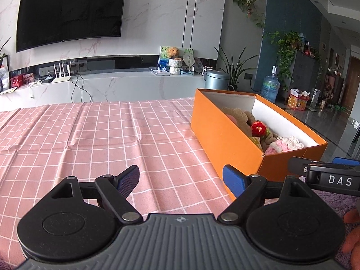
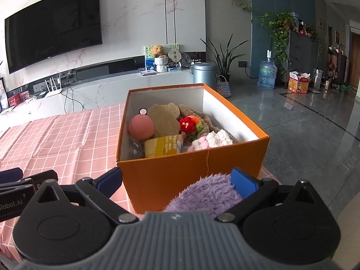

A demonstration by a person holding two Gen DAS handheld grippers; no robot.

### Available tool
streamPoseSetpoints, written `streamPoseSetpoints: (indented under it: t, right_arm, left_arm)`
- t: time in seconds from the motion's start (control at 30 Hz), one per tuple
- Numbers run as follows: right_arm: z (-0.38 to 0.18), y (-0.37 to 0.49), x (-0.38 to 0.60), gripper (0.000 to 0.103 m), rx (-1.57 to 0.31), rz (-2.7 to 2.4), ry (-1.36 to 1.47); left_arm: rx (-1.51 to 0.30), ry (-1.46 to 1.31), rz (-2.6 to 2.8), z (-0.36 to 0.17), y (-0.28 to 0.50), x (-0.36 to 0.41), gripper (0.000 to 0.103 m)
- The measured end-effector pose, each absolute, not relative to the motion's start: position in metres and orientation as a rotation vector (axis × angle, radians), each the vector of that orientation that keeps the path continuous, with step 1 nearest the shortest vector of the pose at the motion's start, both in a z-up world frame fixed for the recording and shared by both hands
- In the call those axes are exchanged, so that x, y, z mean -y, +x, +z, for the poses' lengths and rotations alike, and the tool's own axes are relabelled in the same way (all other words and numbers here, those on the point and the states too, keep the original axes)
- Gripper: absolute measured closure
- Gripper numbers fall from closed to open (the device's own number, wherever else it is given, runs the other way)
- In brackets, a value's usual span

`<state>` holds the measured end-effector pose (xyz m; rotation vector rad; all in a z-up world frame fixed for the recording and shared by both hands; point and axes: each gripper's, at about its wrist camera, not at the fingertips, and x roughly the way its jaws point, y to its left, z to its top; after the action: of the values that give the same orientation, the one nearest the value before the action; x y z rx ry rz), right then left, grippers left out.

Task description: Organize soft objects

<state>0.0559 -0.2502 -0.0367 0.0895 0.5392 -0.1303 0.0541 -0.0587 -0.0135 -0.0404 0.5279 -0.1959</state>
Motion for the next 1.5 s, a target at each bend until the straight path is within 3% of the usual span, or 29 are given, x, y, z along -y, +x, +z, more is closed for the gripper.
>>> streamPoseSetpoints:
  t: [1.5]
  right_arm:
    - [-0.0358,0.0538,0.2522,0.002,-0.538,-0.132,0.076]
  left_arm:
    - [-0.574,-0.031,-0.189,-0.0069,0.0486,0.0618,0.005]
